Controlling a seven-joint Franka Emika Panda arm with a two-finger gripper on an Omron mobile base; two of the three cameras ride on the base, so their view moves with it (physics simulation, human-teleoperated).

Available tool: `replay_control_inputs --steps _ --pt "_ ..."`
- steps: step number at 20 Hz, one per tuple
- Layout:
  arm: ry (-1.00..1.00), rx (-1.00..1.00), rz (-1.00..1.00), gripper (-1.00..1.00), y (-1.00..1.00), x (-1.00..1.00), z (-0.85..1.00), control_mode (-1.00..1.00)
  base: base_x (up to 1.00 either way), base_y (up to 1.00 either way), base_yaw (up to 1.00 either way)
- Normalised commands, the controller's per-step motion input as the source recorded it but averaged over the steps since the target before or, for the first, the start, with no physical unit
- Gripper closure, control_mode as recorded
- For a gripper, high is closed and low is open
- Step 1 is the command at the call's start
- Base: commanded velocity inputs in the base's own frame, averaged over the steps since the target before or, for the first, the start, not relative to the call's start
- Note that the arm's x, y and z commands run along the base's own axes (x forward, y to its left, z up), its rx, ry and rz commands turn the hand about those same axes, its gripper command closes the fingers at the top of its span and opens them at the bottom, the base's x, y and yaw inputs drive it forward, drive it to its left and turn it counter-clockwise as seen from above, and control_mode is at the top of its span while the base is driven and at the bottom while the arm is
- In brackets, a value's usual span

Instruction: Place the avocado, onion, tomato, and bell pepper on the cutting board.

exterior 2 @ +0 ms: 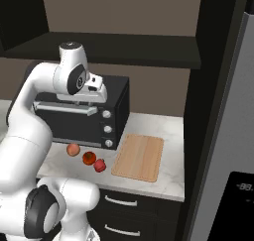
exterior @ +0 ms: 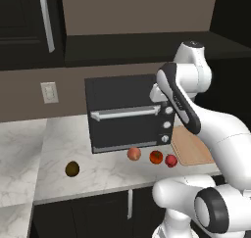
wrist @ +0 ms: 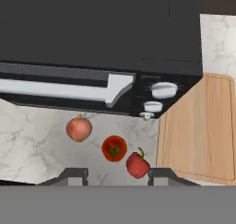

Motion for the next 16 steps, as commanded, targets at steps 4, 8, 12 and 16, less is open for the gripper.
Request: replay_control_inputs --steps 4,8,12,16 --pt "-0.05 -0.02 0.00 -1.00 0.04 -0.13 -0.01 -1.00 0.00 0.00 0.00" --pt "0.03 0.00 0.00 -1.00 0.27 -0.24 -0.14 -1.00 0.00 0.00 0.00" --pt "0.04 -0.01 0.01 -1.00 0.57 -0.12 -0.17 -1.00 0.00 0.00 0.00" --pt "0.06 -0.01 0.05 -1.00 0.76 -0.10 -0.18 -1.00 0.00 0.00 0.00"
